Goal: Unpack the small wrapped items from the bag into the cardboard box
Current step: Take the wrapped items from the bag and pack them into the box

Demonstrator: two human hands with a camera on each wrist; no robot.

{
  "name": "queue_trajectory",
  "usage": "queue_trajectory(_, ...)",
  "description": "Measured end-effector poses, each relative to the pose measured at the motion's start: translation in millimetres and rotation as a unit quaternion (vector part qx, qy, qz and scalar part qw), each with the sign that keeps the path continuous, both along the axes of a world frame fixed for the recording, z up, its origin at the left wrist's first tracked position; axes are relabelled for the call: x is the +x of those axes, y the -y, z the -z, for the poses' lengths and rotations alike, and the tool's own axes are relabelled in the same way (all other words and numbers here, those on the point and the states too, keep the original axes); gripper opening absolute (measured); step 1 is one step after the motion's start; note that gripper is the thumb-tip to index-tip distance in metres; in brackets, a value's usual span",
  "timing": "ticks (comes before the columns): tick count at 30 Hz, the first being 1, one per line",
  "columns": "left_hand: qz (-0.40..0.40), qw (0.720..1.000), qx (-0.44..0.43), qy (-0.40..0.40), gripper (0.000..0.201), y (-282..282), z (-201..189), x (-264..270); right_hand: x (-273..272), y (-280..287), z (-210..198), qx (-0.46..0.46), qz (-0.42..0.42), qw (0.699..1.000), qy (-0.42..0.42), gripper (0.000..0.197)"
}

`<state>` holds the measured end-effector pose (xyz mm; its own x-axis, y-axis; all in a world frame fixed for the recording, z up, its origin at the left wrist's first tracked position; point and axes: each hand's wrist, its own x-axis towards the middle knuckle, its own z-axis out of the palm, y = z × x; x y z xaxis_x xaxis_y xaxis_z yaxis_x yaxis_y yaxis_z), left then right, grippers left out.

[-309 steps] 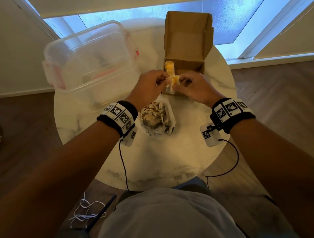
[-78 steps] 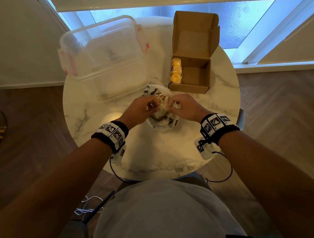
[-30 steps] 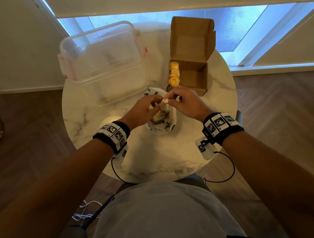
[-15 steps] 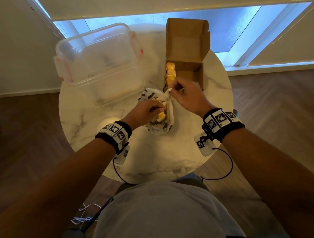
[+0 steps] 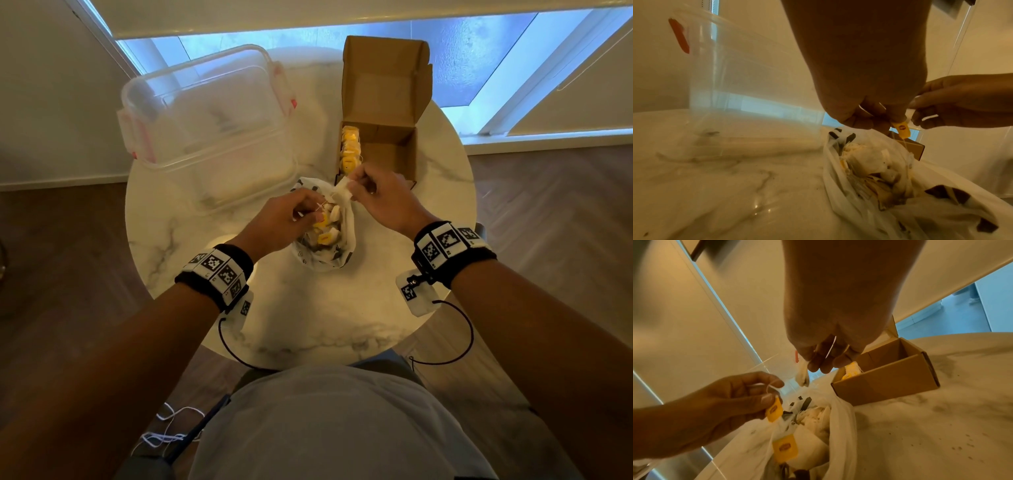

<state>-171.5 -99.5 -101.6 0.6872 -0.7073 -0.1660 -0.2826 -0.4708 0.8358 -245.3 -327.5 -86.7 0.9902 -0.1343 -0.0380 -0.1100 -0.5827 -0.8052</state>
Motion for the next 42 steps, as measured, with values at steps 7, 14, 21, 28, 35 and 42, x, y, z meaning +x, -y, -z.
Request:
queue_trajectory(7, -0.012, 0.996, -0.07, -0.046, 0.027, 6, -13, 4, 3, -7, 6, 0.011, -0.033, 0.999, -0.041, 0.018)
queue_trajectory(14, -0.017, 0.994, -0.096, -0.054, 0.027, 7, -14, 6, 8, -8, 5, -0.011, -0.061, 0.997, -0.039, 0.016)
queue_trajectory(21, -0.015, 0.999, 0.026, -0.016, 0.033, -3, -2, 16, 11, -8, -1, 0.043, 0.045, 0.998, 0.002, 0.016)
queue_trajectory(28, -0.006, 0.999, 0.045, 0.012, 0.022, -14, 4, 15, 13, -6, -9, 0.037, 0.082, 0.996, 0.028, 0.016)
queue_trajectory(35, -0.031, 0.996, -0.082, -0.017, 0.025, -2, -17, 13, 12, -15, -3, 0.058, 0.085, 0.994, 0.02, 0.021)
queue_trajectory(42, -0.053, 0.994, -0.091, -0.032, 0.03, 4, -22, 12, 10, -21, -2, 0.094, -0.019, 0.995, -0.016, 0.025)
